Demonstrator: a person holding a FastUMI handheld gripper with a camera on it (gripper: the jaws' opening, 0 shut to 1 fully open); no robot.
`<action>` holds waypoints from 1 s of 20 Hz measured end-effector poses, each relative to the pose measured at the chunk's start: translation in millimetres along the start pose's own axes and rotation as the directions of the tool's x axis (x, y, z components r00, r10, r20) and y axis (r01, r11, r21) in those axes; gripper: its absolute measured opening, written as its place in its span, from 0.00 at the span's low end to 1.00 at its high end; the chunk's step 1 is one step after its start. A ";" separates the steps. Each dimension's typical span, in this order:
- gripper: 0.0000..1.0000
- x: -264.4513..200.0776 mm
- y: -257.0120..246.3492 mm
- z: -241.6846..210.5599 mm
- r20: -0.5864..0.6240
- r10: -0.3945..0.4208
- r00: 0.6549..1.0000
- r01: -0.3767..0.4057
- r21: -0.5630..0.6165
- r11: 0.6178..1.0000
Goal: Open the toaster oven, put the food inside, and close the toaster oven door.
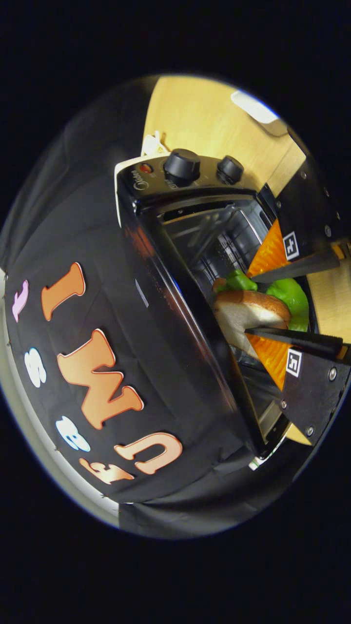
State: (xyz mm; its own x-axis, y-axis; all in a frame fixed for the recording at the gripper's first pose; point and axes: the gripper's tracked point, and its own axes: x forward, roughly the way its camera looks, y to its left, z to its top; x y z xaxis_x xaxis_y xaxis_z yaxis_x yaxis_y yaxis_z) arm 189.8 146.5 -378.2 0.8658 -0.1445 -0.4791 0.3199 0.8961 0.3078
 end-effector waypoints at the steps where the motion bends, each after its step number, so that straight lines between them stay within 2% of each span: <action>1: 0.58 -0.6 -7.4 -0.8 -0.006 -0.031 1.000 0.030 -0.061 0.998; 2: 0.65 -1.7 -13.9 -0.9 -0.011 -0.053 0.999 0.051 -0.125 0.991; 4: 0.76 -10.7 -15.5 2.8 -0.007 -0.036 0.999 0.034 -0.218 0.975; 7: 0.80 -33.1 -18.4 5.7 -0.018 -0.016 1.000 0.010 -0.314 0.949; 13: 0.87 -99.9 -14.7 -0.6 -0.074 0.074 0.995 -0.099 -0.452 0.886; 15: 0.91 -123.1 -19.6 -18.4 -0.138 0.091 0.986 -0.146 -0.477 0.867; 17: 0.95 -140.5 -19.4 -31.1 -0.192 0.117 0.974 -0.193 -0.446 0.874; 20: 0.98 -159.5 -35.5 -42.5 -0.205 0.098 0.974 -0.182 -0.450 0.874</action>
State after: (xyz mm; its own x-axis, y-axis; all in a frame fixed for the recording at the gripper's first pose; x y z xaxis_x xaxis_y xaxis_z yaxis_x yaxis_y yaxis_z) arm 24.0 155.6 -347.7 0.7959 0.0329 -0.6045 -0.0512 0.9986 -0.0132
